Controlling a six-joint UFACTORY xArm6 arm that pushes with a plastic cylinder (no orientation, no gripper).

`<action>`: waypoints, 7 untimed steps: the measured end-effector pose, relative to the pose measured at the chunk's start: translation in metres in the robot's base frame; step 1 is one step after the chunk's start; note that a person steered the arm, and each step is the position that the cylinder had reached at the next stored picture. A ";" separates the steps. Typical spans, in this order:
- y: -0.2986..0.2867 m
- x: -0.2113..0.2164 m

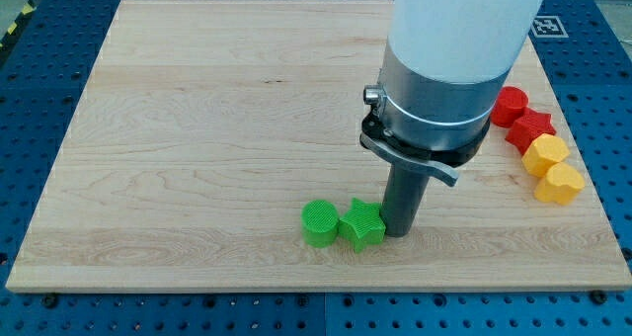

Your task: Move your arm towards bottom right

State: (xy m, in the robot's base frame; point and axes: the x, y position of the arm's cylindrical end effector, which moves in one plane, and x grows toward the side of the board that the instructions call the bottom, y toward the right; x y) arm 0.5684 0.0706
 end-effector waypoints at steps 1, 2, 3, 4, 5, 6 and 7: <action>-0.004 0.000; -0.004 0.000; 0.017 -0.001; 0.033 -0.001; 0.066 -0.001; 0.108 -0.001; 0.143 -0.001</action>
State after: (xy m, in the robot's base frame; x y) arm 0.5676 0.2134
